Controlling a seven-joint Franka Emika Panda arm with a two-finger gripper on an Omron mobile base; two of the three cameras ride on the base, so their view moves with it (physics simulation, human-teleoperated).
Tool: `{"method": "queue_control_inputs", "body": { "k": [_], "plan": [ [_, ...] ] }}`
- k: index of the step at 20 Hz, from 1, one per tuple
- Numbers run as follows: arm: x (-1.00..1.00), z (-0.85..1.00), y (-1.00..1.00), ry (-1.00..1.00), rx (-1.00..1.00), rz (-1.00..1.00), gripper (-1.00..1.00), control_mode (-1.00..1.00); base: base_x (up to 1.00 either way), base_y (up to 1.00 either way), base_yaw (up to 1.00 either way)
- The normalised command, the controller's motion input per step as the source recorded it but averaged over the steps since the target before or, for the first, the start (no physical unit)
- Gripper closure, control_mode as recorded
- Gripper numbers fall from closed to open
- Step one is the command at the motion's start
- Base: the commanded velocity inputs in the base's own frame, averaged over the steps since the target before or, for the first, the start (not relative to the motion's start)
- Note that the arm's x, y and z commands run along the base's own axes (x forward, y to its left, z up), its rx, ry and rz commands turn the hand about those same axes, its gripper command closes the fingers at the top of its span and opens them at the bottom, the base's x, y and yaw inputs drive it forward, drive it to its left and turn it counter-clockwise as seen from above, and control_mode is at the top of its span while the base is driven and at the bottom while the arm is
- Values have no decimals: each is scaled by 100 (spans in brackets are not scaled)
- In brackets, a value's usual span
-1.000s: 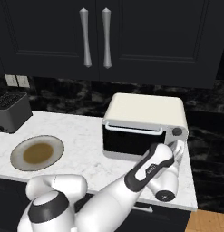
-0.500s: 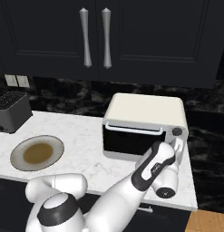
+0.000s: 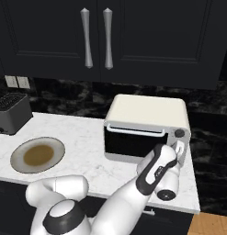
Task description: Pick up the kebab skewer and baguette bread, and place them inside the toaster oven. Close the toaster oven door and start by setting the timer.
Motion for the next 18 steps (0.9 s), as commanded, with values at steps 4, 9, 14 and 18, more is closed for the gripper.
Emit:
{"method": "queue_control_inputs", "body": {
  "k": [4, 9, 14, 18],
  "plan": [
    [7, -10, -9, 1, 0, 0, -100, -100, 0, 0, 0],
    [18, 0, -16, 0, 0, 0, -100, -100, 0, 0, 0],
    [1, 0, -11, 0, 0, 0, -100, -100, 0, 0, 0],
    [0, 0, 0, 0, 0, 0, -100, -100, 0, 0, 0]
  ]
}}
